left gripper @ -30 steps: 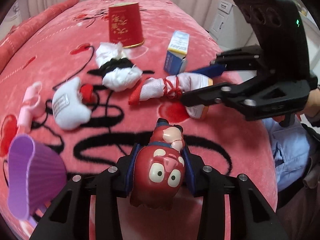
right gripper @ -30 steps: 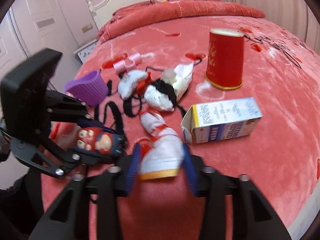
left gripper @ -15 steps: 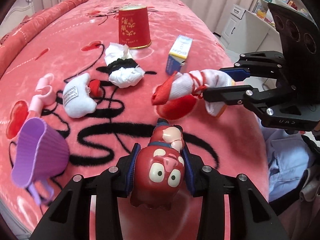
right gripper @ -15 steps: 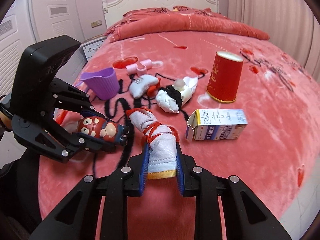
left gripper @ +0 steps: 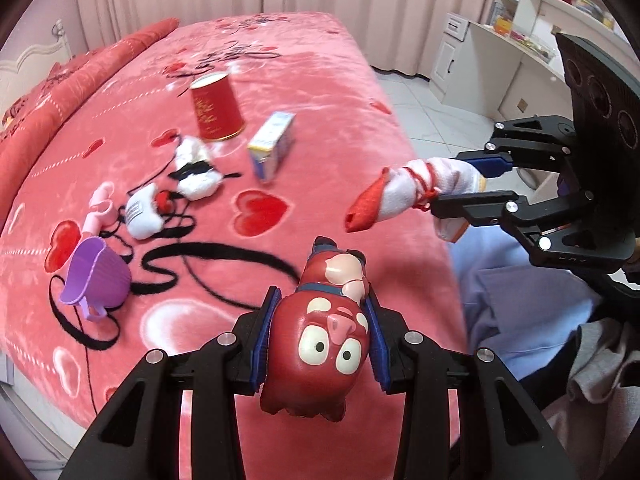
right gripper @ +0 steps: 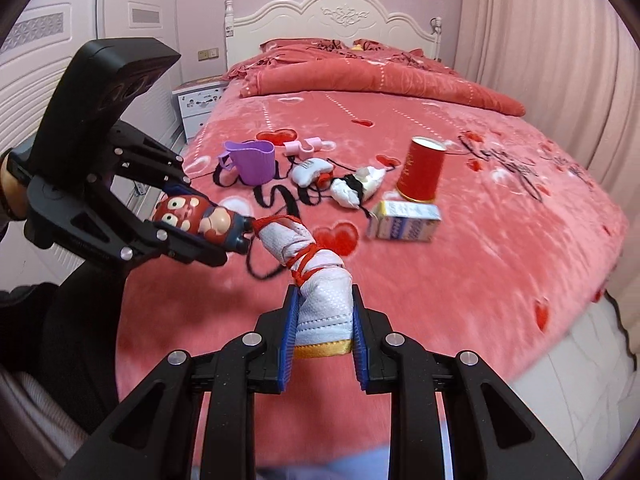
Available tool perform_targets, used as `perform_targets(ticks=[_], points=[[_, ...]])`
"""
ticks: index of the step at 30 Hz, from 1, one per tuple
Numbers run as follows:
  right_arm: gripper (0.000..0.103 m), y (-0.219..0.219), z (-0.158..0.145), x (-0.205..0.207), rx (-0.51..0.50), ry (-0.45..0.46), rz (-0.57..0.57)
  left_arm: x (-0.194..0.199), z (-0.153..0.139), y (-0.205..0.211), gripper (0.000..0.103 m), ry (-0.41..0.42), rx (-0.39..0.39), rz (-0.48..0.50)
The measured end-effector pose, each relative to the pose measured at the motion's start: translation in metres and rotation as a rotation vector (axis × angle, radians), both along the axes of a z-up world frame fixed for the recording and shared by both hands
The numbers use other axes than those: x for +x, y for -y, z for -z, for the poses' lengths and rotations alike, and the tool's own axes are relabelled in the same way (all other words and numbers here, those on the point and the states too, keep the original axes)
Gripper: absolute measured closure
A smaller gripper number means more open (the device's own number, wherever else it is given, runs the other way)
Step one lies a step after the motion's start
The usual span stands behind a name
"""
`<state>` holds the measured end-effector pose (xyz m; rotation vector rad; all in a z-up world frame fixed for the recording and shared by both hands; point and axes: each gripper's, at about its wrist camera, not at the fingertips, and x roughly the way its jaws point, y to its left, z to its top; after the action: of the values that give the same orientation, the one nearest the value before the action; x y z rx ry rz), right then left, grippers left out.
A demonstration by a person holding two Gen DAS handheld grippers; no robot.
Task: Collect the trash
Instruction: 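Carry the sock and the red figurine over the orange bucket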
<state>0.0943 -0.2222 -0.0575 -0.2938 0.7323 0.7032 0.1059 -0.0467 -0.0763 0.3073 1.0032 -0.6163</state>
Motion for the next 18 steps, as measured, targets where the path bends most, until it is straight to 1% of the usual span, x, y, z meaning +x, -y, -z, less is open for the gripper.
perform_targets(ticks=[5,8,18], points=[[0.078,0.038,-0.008,-0.03,0.015,0.01,0.064,-0.018,-0.01,0.035,0.061,0.021,0.001,0.057],[0.078,0.066,-0.012,-0.045,0.021,0.02,0.117,-0.026,-0.012,0.065,0.061,0.025,0.004,0.111],[0.078,0.175,-0.009,-0.085,0.041,0.015,0.362,-0.032,-0.01,0.176,0.061,0.03,0.021,0.34]])
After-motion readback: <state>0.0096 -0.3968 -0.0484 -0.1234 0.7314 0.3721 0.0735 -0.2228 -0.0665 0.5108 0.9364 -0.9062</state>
